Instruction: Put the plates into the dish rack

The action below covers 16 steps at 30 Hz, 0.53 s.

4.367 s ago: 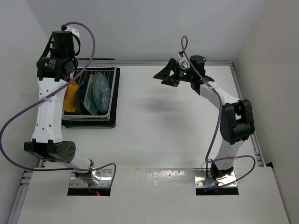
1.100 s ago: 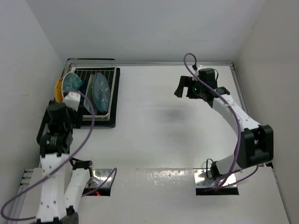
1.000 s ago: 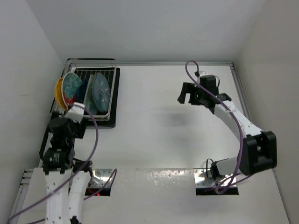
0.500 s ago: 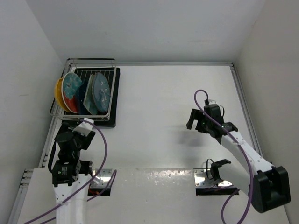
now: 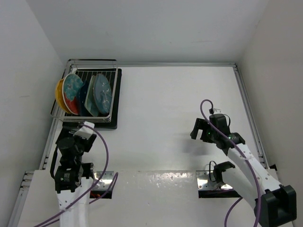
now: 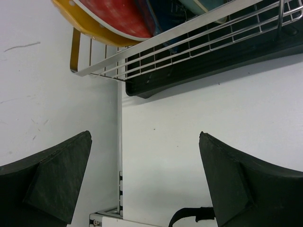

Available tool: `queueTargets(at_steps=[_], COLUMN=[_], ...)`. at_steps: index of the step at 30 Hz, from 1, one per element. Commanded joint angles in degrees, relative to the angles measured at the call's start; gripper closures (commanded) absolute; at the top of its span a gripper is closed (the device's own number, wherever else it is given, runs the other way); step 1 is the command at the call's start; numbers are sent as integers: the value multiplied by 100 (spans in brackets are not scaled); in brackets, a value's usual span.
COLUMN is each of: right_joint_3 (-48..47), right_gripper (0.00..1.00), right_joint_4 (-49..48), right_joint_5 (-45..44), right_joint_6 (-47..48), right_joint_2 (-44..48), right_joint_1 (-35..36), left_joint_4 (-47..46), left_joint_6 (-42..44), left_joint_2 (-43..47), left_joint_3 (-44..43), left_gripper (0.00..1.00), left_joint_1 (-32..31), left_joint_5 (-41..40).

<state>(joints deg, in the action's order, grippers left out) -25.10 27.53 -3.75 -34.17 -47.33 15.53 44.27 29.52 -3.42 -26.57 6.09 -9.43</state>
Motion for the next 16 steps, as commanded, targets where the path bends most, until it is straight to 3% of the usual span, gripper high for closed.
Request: queueTargets(at_steps=[1, 16], right_joint_3=[67, 339], right_gripper=[0, 0], right_joint_4=[-19, -124], right_joint_5=[199, 340], right_joint_6=[86, 174], right_joint_2=[198, 716], right_joint_1=[38, 29], left_joint_4=[-252, -252], left_joint_6=[-69, 37], left_joint_2=[166, 166], left_joint_3=[55, 108], left_gripper=[0, 0], left_joint_1=[59, 112], left_joint_5=[11, 178])
